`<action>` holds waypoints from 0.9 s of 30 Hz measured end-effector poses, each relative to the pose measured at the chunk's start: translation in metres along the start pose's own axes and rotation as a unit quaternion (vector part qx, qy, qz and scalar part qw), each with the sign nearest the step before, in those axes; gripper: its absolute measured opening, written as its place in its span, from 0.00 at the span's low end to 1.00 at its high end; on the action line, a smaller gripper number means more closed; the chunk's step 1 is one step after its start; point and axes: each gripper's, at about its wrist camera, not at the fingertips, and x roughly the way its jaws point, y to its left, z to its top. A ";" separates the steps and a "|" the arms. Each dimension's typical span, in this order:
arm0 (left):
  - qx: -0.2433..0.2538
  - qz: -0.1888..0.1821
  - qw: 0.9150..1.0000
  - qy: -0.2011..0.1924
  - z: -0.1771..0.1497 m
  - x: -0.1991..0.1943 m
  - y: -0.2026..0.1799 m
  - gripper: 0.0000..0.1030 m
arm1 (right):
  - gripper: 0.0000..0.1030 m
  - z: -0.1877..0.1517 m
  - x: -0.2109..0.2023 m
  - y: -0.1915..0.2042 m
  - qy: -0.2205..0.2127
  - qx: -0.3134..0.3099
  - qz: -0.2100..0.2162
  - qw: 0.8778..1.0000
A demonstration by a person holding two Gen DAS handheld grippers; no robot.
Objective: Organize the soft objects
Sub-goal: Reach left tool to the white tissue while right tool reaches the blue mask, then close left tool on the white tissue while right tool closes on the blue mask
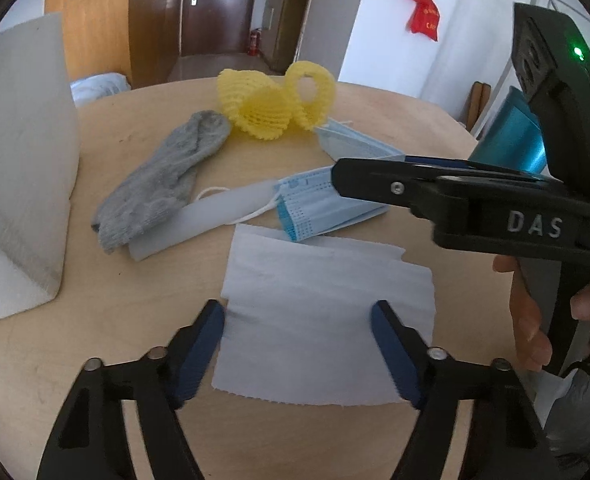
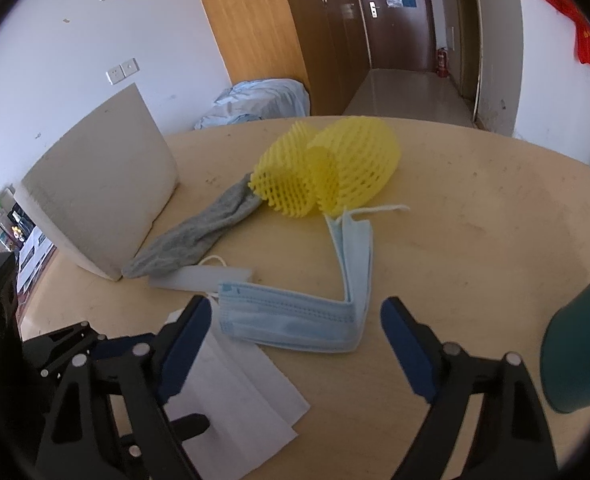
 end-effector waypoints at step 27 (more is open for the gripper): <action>0.014 -0.016 0.999 -0.042 -0.008 -0.024 0.007 0.01 | 0.29 -0.002 0.012 -0.008 0.010 0.009 0.001 1.000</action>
